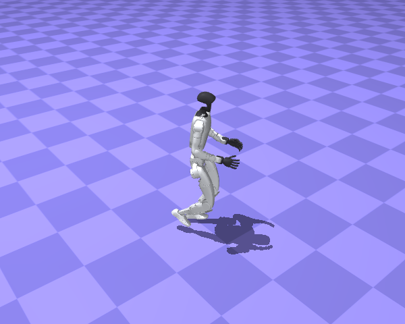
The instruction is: Run
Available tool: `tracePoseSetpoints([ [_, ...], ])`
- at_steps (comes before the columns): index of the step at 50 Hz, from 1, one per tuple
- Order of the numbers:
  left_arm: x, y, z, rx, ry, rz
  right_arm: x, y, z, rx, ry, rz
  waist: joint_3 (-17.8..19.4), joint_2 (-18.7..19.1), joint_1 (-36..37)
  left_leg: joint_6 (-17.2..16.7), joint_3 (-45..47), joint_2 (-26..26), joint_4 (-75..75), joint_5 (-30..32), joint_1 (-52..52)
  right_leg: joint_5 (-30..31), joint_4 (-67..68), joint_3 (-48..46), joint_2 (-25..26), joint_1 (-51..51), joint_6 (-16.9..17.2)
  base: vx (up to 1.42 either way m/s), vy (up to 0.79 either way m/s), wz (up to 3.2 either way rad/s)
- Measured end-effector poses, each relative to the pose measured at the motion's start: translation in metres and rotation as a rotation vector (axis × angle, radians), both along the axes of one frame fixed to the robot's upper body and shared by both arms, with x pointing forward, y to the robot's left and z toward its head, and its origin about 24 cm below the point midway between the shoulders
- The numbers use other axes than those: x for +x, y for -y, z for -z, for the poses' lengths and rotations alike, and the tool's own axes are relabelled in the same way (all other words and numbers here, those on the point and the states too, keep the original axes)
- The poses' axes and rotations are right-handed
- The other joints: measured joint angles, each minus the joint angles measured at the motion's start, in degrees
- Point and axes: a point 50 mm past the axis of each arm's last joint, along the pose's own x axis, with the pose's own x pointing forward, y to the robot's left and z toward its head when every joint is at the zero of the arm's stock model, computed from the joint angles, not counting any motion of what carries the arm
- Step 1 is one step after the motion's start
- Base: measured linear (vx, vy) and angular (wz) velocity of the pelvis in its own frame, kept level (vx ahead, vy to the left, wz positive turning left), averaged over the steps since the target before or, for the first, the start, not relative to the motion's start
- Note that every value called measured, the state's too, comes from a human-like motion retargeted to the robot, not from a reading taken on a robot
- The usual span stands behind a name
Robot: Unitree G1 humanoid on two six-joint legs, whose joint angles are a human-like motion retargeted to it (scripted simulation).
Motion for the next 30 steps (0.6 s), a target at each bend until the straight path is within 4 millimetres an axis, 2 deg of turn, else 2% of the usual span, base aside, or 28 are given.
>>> tracePoseSetpoints([
  [3, 0.028, 0.009, -0.052, 0.006, 0.227, -0.016, -0.011, 0.004, 0.032, -0.012, -0.143, 0.06, 0.8, -0.5, -0.4, -0.2, 0.5, -0.5, 0.2, -2.4, -0.1, -1.7, 8.2, 0.6, -1.6, -3.5, -0.9, 0.0, 0.0, 0.0],
  [5, 0.033, 0.013, -0.066, -0.011, 0.281, -0.025, -0.015, 0.006, 0.038, -0.016, -0.174, 0.065, 0.3, -0.2, -0.8, 0.0, 0.1, -0.9, -3.4, -0.8, 0.8, -1.5, 8.9, 0.4, -1.8, -4.8, -1.5, 0.0, 0.0, 0.0],
  [7, 0.028, 0.013, -0.054, -0.026, 0.23, -0.03, -0.014, 0.008, 0.032, -0.019, -0.144, 0.05, -0.9, 0.5, -1.4, 0.1, -0.9, -1.4, -9.2, 3.8, 2.8, 0.2, 4.6, -0.3, -0.6, -4.4, -2.0, -0.01, -0.02, 0.1],
  [8, 0.023, 0.013, -0.041, -0.028, 0.178, -0.031, -0.012, 0.008, 0.025, -0.02, -0.114, 0.04, -1.5, 0.8, -1.7, -0.1, -1.6, -1.6, -12.3, 7.7, 3.8, 1.8, 1.3, -0.7, 0.3, -3.9, -1.9, -0.02, -0.04, 0.23],
  [11, 0.001, 0.01, 0.007, -0.013, -0.025, -0.039, 0.0, 0.008, 0.0, -0.013, 0.007, 0.023, -2.9, 1.3, -2.3, -1.8, -2.1, -1.4, -16.4, 21.6, 4.5, 7.8, -10.6, -0.3, 3.8, -1.5, -1.5, -0.04, -0.05, 0.27],
  [13, -0.018, 0.005, 0.039, -0.003, -0.17, -0.043, 0.011, 0.008, -0.024, 0.004, 0.113, 0.023, -3.0, 1.9, -2.2, -3.3, -1.2, 0.4, -11.3, 24.8, 2.4, 10.8, -18.3, 0.9, 7.0, 0.6, -0.7, -0.06, -0.04, 0.15],
  [15, -0.039, 0.001, 0.066, -0.01, -0.311, -0.043, 0.021, 0.008, -0.054, 0.028, 0.246, 0.024, -2.6, 2.4, -1.8, -3.6, 0.3, 3.1, -0.2, 22.8, -0.3, 11.6, -24.5, 2.5, 9.7, 2.9, -0.2, -0.06, -0.04, 0.02],
  [17, -0.056, -0.003, 0.085, -0.036, -0.418, -0.034, 0.028, 0.008, -0.089, 0.044, 0.398, 0.025, -1.9, 3.2, -1.3, -2.3, 1.4, 7.0, 13.0, 18.9, -2.7, 10.2, -28.4, 3.8, 12.0, 4.7, 0.1, -0.06, -0.05, -0.02],
  [20, -0.074, -0.007, 0.098, -0.066, -0.504, -0.014, 0.033, 0.008, -0.137, 0.041, 0.604, 0.024, -0.8, 3.8, -0.9, 0.2, 1.4, 11.5, 30.2, 10.5, -5.2, 1.7, -28.6, 3.8, 13.4, 5.5, -0.2, -0.06, -0.06, -0.02],
  [22, -0.071, -0.008, 0.095, -0.079, -0.496, 0.002, 0.035, 0.009, -0.153, 0.024, 0.669, 0.029, 0.6, 4.8, -1.2, 0.8, 0.4, 13.0, 36.0, 5.5, -5.8, -5.1, -26.2, 2.8, 14.0, 4.6, -1.4, -0.07, -0.05, -0.01],
  [23, -0.065, -0.007, 0.091, -0.076, -0.475, 0.012, 0.036, 0.009, -0.153, 0.019, 0.667, 0.033, 1.3, 5.3, -1.4, 0.8, 0.0, 13.5, 36.8, 3.8, -5.8, -7.1, -25.1, 2.0, 14.1, 4.1, -1.9, -0.06, -0.04, 0.01],
  [25, -0.048, -0.002, 0.079, -0.065, -0.406, 0.04, 0.038, 0.01, -0.134, 0.002, 0.584, 0.046, 2.1, 6.2, -2.0, 0.5, -0.7, 13.2, 33.3, 2.6, -4.6, -8.1, -24.5, 1.0, 14.2, 3.5, -2.7, -0.03, -0.02, 0.02],
  [27, -0.03, 0.008, 0.061, -0.053, -0.313, 0.074, 0.032, 0.013, -0.089, -0.031, 0.397, 0.044, 1.9, 6.9, -2.5, 0.0, -1.0, 12.1, 24.3, 3.4, -1.6, -5.7, -26.2, 0.3, 14.3, 4.2, -3.3, 0.0, 0.0, 0.0],
  [30, -0.007, 0.022, 0.033, -0.065, -0.172, 0.101, 0.009, 0.017, -0.019, -0.08, 0.097, 0.024, 0.9, 7.5, -3.2, -0.6, -1.7, 9.7, 9.0, 5.0, 3.4, -1.3, -28.3, -0.2, 14.1, 4.7, -3.9, -0.01, 0.0, 0.13],
])
